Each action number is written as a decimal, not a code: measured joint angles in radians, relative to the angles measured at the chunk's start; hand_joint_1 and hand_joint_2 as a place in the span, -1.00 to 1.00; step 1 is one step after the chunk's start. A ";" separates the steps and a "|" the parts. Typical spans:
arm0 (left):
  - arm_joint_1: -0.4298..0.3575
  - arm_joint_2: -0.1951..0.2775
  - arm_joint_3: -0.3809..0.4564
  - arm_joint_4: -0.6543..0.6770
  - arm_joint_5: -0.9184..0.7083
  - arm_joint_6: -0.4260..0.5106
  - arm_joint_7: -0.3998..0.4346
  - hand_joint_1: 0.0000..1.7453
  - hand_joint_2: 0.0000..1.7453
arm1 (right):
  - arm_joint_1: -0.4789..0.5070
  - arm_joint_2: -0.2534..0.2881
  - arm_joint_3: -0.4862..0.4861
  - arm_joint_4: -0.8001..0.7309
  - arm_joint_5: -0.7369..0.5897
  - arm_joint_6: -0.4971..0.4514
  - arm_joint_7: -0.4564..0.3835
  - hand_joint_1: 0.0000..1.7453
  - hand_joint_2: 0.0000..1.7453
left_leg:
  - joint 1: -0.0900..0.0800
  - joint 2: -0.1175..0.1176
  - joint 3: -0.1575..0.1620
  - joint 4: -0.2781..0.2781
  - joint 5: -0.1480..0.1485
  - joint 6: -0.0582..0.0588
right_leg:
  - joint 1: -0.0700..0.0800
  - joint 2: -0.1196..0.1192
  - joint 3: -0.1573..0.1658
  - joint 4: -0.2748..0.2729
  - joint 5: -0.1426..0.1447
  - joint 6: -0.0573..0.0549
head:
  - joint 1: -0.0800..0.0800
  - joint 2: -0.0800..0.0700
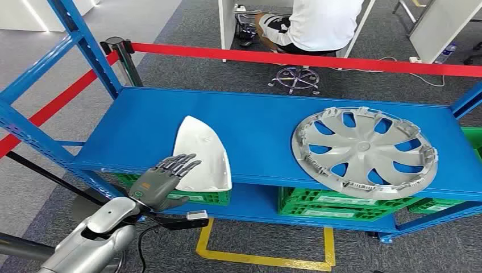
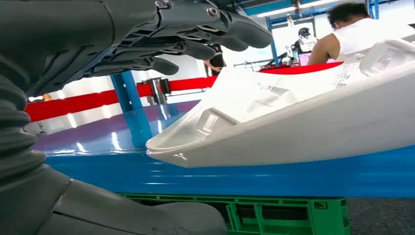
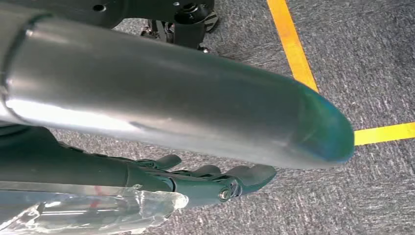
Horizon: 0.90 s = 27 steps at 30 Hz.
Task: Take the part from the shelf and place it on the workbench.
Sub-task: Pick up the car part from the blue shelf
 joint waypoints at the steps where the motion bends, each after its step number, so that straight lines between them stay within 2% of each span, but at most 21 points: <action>1: 0.000 0.000 0.000 0.000 0.000 0.001 0.000 -1.00 1.00 | 0.000 0.000 0.000 0.000 0.000 0.000 0.000 -1.00 -1.00 | 0.000 0.000 0.000 0.000 0.000 0.000 | 0.000 0.000 0.000 0.000 0.000 0.000 | 0.000 0.000; 20: -0.033 -0.015 -0.004 0.050 0.023 -0.002 0.014 -0.98 1.00 | -0.001 0.000 0.006 0.002 0.004 -0.001 -0.001 -1.00 -1.00 | 0.000 0.000 0.000 0.000 0.000 0.000 | 0.000 0.000 0.000 0.000 0.000 0.000 | 0.000 0.000; 21: -0.038 -0.017 -0.005 0.060 0.023 -0.002 0.016 -0.87 1.00 | -0.001 0.000 0.006 0.002 0.003 -0.001 -0.001 -1.00 -1.00 | 0.000 0.000 0.000 0.000 0.000 0.000 | 0.000 0.000 0.000 0.000 0.000 0.000 | 0.000 0.000; 22: -0.044 -0.018 -0.005 0.071 0.022 0.000 0.017 -0.64 1.00 | -0.001 0.000 0.006 0.002 0.003 -0.001 -0.001 -1.00 -1.00 | 0.000 0.000 0.000 0.000 0.000 0.000 | 0.000 0.000 0.000 0.000 0.000 0.000 | 0.000 0.000; 24: -0.056 -0.021 -0.006 0.096 0.019 0.005 0.019 0.28 1.00 | -0.002 0.000 0.006 0.002 0.002 0.001 -0.002 -1.00 -1.00 | 0.000 0.000 0.000 0.000 0.000 0.000 | 0.000 0.000 0.000 0.000 0.000 0.000 | 0.000 0.000; 25: -0.062 -0.022 -0.007 0.109 0.017 0.007 0.020 0.67 1.00 | -0.002 0.000 0.006 0.002 0.001 0.002 -0.003 -1.00 -1.00 | 0.000 0.000 0.000 0.000 0.000 0.000 | 0.000 0.000 0.000 0.000 0.000 0.000 | 0.000 0.000; 26: -0.066 -0.022 -0.007 0.121 0.015 0.009 0.021 0.95 1.00 | -0.002 0.000 0.006 0.002 0.001 0.003 -0.003 -1.00 -1.00 | 0.000 0.000 0.000 0.000 0.000 0.000 | 0.000 0.000 0.000 0.000 0.000 0.000 | 0.000 0.000; 27: -0.070 -0.023 -0.008 0.132 0.012 0.010 0.023 1.00 1.00 | -0.002 0.000 0.006 0.002 0.000 0.003 -0.003 -1.00 -1.00 | 0.000 0.000 0.000 0.000 0.000 0.000 | 0.000 0.000 0.000 0.000 0.000 0.000 | 0.000 0.000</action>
